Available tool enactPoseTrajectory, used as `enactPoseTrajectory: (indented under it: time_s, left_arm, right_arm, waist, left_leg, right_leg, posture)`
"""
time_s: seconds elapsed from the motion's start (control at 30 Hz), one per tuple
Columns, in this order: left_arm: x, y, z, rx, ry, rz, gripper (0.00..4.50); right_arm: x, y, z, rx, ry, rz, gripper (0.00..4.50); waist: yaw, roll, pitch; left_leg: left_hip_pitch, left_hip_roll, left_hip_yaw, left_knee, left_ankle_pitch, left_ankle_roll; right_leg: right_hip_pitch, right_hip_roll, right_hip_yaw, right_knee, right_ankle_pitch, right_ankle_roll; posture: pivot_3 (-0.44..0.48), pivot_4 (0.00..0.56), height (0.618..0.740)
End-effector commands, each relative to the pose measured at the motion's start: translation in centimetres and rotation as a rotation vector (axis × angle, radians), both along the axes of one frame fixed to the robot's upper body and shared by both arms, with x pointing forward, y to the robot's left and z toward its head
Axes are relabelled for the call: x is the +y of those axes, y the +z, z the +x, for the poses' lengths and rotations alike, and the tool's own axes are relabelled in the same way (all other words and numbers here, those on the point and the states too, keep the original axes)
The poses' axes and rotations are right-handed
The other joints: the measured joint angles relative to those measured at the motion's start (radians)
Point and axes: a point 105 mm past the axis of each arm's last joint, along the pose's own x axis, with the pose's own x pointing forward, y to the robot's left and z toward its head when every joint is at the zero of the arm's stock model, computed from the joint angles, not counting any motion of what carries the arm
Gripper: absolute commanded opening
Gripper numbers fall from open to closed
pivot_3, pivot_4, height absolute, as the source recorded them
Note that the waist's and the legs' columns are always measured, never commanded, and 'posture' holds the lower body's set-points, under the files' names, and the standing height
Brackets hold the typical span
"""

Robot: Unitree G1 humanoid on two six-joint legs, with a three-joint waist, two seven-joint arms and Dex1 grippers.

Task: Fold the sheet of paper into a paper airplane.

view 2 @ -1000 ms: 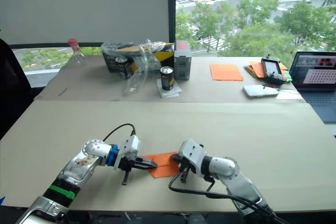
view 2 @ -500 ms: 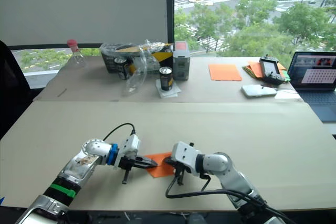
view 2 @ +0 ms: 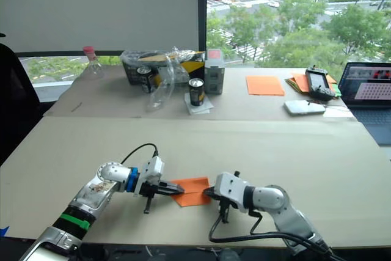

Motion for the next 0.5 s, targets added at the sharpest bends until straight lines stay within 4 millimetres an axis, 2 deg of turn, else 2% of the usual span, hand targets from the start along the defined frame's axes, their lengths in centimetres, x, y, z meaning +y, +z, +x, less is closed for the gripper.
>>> enactPoseTrajectory:
  time_s: [0.03, 0.13, 0.2, 0.37, 0.5]
  left_arm:
    - [1.0, -2.2, -0.2, 0.053, 0.042, 0.072, 0.0]
    - [0.8, -2.2, -0.3, 0.047, 0.032, 0.077, 0.0]
    - [0.7, -2.2, -0.4, 0.045, 0.03, 0.075, 0.0]
    - [0.5, -2.4, -0.4, 0.046, 0.037, 0.068, 0.0]
    - [0.6, -2.3, -0.3, 0.044, 0.052, 0.059, 0.0]
  right_arm:
    - [-2.2, 0.1, 0.9, 0.037, -0.1, 0.002, 0.07]
    - [-1.6, 3.2, 1.2, 0.021, -0.094, 0.128, 0.07]
    - [-1.1, 4.3, 1.1, 0.019, -0.077, 0.168, 0.07]
    - [0.8, 3.9, 1.0, 0.046, -0.039, 0.163, 0.07]
    - [2.0, 1.6, 1.6, 0.091, -0.059, 0.125, 0.07]
  waist:
    - [0.0, 0.0, 0.0]
    - [-0.001, 0.0, 0.0]
    - [-0.001, 0.001, 0.001]
    - [-0.001, 0.001, 0.001]
    - [-0.001, 0.001, 0.001]
  left_leg:
    - [0.002, 0.0, 0.0, 0.0, 0.0, 0.0]
    - [0.002, 0.0, 0.0, 0.0, 0.0, 0.0]
    - [0.002, 0.0, 0.0, -0.001, 0.0, 0.0]
    - [0.002, 0.0, 0.0, -0.001, 0.0, 0.0]
    - [0.002, 0.0, 0.0, -0.001, 0.0, 0.0]
  right_leg:
    - [0.002, 0.0, 0.0, -0.001, -0.001, 0.0]
    - [0.002, 0.0, 0.0, -0.001, -0.001, 0.001]
    - [0.002, 0.0, 0.0, -0.001, -0.001, 0.001]
    - [0.002, 0.0, 0.0, -0.001, -0.001, 0.001]
    - [0.002, 0.0, 0.0, -0.002, -0.001, 0.001]
  posture:
    - [0.0, 0.15, 0.72]
    - [0.0, 0.15, 0.72]
    - [0.0, 0.15, 0.72]
    - [0.0, 0.15, 0.72]
    - [0.0, 0.15, 0.72]
